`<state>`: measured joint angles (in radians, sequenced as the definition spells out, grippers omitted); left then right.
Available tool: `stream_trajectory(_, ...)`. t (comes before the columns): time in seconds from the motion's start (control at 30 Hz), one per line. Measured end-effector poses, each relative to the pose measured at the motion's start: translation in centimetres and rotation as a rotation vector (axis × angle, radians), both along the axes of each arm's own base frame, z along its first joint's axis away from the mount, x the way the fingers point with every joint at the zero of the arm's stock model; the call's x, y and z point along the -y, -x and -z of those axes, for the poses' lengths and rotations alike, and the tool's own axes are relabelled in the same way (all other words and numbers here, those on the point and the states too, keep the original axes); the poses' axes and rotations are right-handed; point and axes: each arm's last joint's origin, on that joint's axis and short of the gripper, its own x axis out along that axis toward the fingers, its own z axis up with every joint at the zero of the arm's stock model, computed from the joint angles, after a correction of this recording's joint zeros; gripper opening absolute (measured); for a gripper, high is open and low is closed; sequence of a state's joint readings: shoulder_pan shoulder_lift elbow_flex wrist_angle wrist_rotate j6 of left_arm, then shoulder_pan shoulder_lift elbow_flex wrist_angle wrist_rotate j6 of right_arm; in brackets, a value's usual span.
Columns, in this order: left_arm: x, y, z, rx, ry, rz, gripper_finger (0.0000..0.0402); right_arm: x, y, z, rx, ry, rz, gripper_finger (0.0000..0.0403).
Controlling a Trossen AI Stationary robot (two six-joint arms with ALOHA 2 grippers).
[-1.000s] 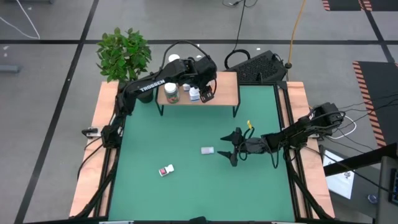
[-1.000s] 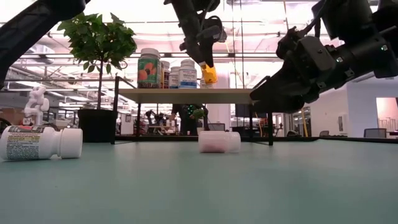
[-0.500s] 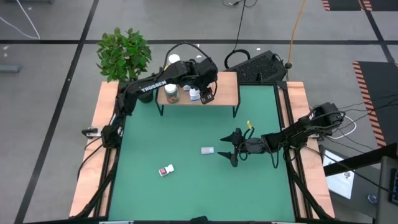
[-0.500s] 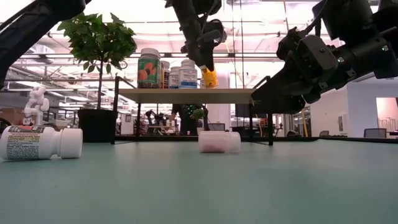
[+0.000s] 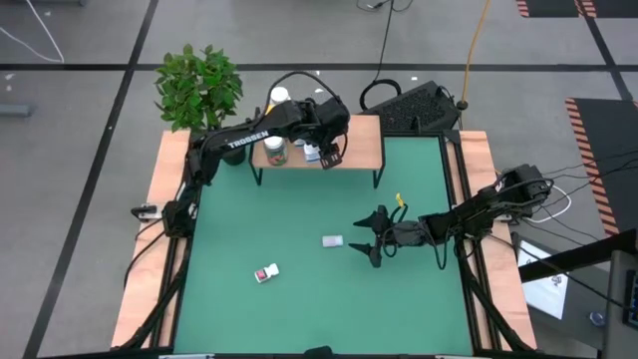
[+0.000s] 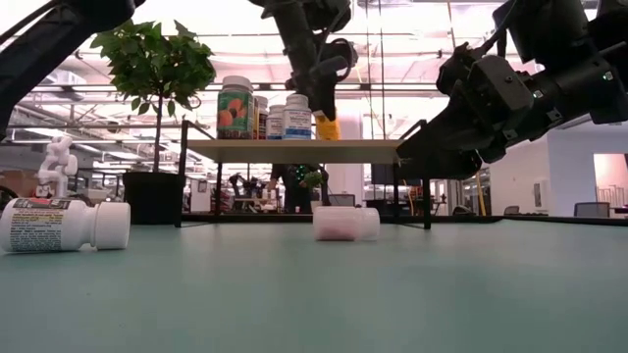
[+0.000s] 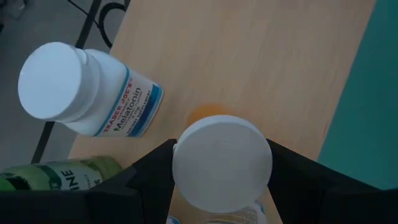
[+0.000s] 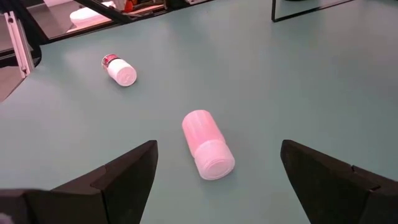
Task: Pick and place medicine bottles onto shelf by color
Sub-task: Put the orange pill bottle on the shelf
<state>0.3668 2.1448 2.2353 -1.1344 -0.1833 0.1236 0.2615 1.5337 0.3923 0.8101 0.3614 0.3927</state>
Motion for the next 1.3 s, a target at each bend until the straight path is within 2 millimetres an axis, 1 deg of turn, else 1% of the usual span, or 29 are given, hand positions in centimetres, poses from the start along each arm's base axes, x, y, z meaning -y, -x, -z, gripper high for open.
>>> stream_trajectory(0.37, -0.15, -0.29, -0.1, 0.033, -0.011, -0.001, 0.0226, 0.0, 0.0, 0.0, 0.0, 0.0, -0.001, 0.0336)
stream_trajectory(0.43, -0.26, -0.23, -0.09, 0.032, -0.009, -0.007, 0.0231, 0.0, 0.0, 0.0, 0.0, 0.0, -0.001, 0.0336)
stream_trajectory(0.77, -0.35, -0.2, -0.09, 0.033, -0.01, -0.008, 0.03, 0.0, 0.0, 0.0, 0.0, 0.0, -0.001, 0.0336)
stream_trajectory(0.93, -0.37, -0.2, -0.1, 0.031, -0.016, -0.008, 0.0321, 0.0, 0.0, 0.0, 0.0, 0.0, -0.001, 0.0336)
stream_trajectory(1.13, -0.63, -0.07, -0.16, 0.002, -0.096, -0.061, 0.032, 0.0, 0.0, 0.0, 0.0, 0.0, -0.001, 0.0336)
stream_trajectory(1.3, -0.7, -0.05, -0.18, -0.002, -0.106, -0.063, 0.0313, 0.0, 0.0, 0.0, 0.0, 0.003, -0.002, 0.0336)
